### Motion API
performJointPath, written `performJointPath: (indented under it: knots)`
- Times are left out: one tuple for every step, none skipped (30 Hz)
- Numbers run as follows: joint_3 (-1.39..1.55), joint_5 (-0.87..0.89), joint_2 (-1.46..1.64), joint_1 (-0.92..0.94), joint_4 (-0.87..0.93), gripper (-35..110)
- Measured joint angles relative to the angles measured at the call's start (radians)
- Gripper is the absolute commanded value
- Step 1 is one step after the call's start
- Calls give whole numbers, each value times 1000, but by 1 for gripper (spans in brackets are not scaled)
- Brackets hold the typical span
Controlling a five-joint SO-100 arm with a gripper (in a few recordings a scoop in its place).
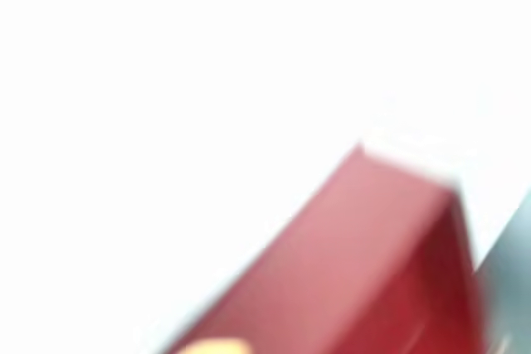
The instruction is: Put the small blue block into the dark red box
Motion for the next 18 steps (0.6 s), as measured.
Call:
performJointPath:
  knots:
    - [43, -20, 60, -54, 0, 0]
    - [87, -29, 107, -100, 2, 0]
    - [127, -43, 146, -140, 3, 0]
    - [163, -51, 190, -176, 3, 0]
    - [201, -55, 232, -207, 3, 0]
    - [244, -66, 275, -244, 3, 0]
    - [275, -80, 302, -284, 3, 0]
    - [298, -87, 328, -318, 3, 0]
    - [319, -100, 342, -348, 12, 0]
    - [339, -114, 351, -373, 17, 0]
    - [365, -129, 359, -400, 18, 0]
    - [391, -144, 364, -440, 17, 0]
    - [417, -149, 367, -479, 8, 0]
    - [448, -147, 371, -520, -5, 0]
    - [474, -149, 367, -558, -18, 0]
    - [499, -149, 367, -594, -32, 0]
    - [526, -149, 371, -627, -38, 0]
    - [554, -149, 377, -657, -43, 0]
